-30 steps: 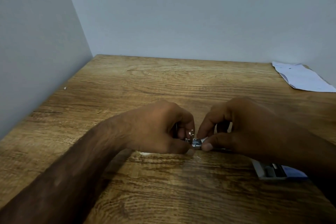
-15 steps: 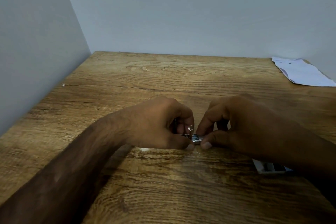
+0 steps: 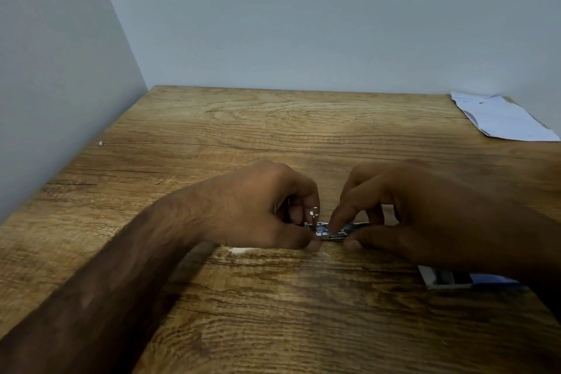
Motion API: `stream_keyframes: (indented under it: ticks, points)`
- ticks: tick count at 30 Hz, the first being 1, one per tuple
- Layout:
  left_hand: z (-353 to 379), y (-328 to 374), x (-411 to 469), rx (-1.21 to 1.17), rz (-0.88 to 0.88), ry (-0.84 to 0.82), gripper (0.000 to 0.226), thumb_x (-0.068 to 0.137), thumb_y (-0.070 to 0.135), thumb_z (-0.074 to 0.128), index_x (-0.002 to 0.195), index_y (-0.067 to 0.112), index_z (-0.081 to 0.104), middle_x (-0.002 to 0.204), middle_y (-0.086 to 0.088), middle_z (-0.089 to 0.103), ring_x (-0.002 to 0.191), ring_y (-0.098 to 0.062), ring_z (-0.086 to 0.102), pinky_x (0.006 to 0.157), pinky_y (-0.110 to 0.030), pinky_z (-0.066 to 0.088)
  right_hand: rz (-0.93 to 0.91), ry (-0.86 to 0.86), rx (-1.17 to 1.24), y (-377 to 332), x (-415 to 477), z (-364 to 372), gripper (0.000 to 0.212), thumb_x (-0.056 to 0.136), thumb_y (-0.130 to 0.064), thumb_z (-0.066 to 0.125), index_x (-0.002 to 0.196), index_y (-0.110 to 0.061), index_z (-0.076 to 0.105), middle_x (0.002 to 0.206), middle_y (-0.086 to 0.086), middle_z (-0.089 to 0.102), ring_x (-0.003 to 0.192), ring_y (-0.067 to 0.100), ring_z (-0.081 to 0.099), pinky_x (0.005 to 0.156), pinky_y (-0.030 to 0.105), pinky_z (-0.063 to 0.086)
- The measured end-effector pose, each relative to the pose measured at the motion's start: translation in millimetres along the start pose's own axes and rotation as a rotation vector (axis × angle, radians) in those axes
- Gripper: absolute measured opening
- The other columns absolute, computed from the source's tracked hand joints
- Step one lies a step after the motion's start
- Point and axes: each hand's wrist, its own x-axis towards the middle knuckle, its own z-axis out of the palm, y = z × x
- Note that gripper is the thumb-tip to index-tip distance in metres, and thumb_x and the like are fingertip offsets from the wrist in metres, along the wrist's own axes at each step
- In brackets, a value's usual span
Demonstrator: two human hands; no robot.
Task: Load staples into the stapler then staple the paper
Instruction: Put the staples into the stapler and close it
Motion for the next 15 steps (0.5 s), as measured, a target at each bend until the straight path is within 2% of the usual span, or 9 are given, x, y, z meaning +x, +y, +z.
stream_keyframes:
  ticks: [5,9,15]
  points:
    - [1.0,-0.7,0.3,0.008,-0.006,0.011,0.018,0.081,0.035,0.087,0.090,0.028,0.073,0.077,0.010,0.067,0.058,0.006,0.059,0.050,-0.007,0.041,0.013,-0.021,-0.031,4.0,-6.9,-8.3,0.024,0.080,-0.052,0.071,0.102,-0.058,0.067,0.107,-0.031,0.054,0.091,-0.004,0.056,0.068,0.024,0.049]
    - [1.5,-0.3,0.7,0.009,-0.011,0.011,0.017,0.080,0.034,0.087,0.088,0.028,0.073,0.080,0.009,0.068,0.057,0.006,0.058,0.050,-0.008,0.041,0.015,-0.059,-0.022,8.8,-13.8,-16.3,0.023,0.081,-0.052,0.070,0.103,-0.060,0.068,0.106,-0.032,0.056,0.093,-0.005,0.057,0.064,0.017,0.040]
    - [1.1,1.8,1.4,0.036,-0.013,0.022,0.019,0.079,0.035,0.088,0.081,0.030,0.070,0.078,0.011,0.067,0.058,0.004,0.058,0.050,-0.010,0.041,0.038,-0.083,-0.087,14.0,-20.8,-27.2,0.019,0.081,-0.054,0.067,0.099,-0.060,0.070,0.103,-0.040,0.058,0.093,-0.017,0.055,0.058,0.012,0.042]
